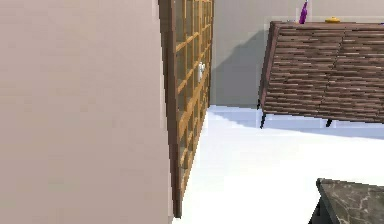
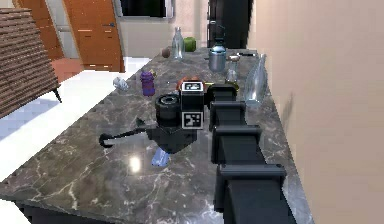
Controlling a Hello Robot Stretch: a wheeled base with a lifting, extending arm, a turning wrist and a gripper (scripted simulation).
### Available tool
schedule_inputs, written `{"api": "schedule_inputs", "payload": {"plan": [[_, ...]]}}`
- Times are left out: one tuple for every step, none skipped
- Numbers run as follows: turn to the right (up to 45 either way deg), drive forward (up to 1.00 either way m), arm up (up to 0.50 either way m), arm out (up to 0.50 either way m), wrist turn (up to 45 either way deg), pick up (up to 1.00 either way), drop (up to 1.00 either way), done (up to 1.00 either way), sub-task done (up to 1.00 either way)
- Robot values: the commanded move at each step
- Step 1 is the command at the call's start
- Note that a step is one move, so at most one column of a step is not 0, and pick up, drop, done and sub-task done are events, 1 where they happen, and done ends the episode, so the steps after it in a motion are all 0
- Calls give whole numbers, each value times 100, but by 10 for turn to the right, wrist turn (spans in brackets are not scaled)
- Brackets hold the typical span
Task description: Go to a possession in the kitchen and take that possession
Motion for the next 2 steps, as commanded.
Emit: {"api": "schedule_inputs", "payload": {"plan": [[0,0,0,0,270,0,0,0,0],[0,0,-16,0,0,0,0,0,0]]}}
